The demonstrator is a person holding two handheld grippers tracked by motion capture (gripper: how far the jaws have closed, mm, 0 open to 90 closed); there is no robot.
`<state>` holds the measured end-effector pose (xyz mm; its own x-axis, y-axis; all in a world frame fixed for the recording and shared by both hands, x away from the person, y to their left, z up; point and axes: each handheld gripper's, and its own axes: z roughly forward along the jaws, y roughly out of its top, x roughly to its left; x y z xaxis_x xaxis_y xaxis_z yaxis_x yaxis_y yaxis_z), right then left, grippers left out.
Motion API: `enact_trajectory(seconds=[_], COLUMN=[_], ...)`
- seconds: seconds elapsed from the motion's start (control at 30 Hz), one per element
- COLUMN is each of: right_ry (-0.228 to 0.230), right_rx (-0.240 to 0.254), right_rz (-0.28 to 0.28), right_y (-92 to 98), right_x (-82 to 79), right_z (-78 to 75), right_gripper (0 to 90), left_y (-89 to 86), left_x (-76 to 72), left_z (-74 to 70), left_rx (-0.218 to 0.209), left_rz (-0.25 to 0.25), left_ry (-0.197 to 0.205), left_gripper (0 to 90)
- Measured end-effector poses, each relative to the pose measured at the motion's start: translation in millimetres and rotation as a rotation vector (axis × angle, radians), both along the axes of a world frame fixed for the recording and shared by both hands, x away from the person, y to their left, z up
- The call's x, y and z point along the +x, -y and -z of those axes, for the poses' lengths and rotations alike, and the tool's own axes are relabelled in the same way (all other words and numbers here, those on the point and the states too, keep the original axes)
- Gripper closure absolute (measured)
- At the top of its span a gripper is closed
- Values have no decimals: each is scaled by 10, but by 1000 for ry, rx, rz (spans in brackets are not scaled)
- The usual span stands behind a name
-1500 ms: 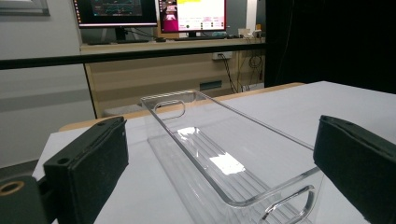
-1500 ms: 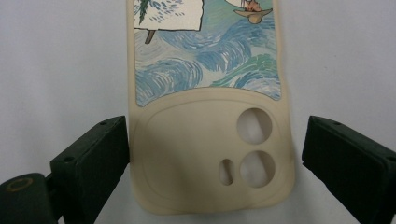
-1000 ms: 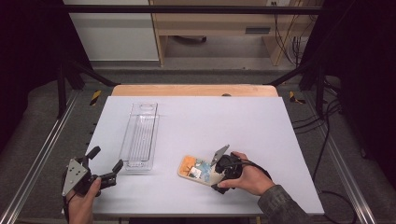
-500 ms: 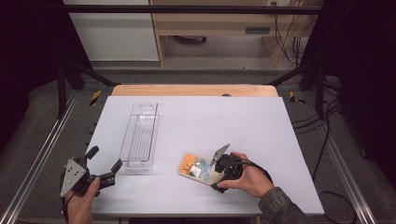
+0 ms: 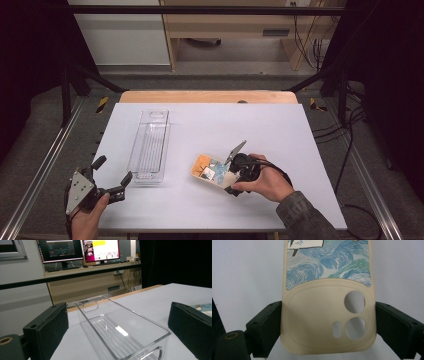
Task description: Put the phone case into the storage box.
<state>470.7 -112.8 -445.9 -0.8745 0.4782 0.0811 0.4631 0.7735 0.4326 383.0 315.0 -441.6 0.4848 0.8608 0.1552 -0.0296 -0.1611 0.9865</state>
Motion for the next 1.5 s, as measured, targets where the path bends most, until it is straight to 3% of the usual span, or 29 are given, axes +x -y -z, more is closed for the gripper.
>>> enact_trajectory(seconds=[0.07, 0.13, 0.4, 0.63, 0.83, 1.5], right_ry=[-18, -21, -51, -19, -12, -43], right_rx=[-4, -7, -24, -35, -52, -87], right_rz=[18, 23, 69, 79, 87, 100], right_y=[25, 38, 97, 114, 97, -28], right_x=[35, 54, 148, 198, 238, 294], right_z=[-51, -69, -183, -454, -578, -759], right_gripper=[121, 121, 121, 121, 121, 120], left_y=[84, 109, 444, 748, 913, 1469], left_x=[-7, -10, -18, 5, 80, 262], left_z=[-29, -37, -143, -179, -204, -72], left_rx=[40, 49, 154, 200, 227, 370], left_rz=[6, 8, 55, 104, 116, 157], left_ry=[3, 5, 47, 52, 62, 99], left_gripper=[26, 26, 20, 20, 21, 28])
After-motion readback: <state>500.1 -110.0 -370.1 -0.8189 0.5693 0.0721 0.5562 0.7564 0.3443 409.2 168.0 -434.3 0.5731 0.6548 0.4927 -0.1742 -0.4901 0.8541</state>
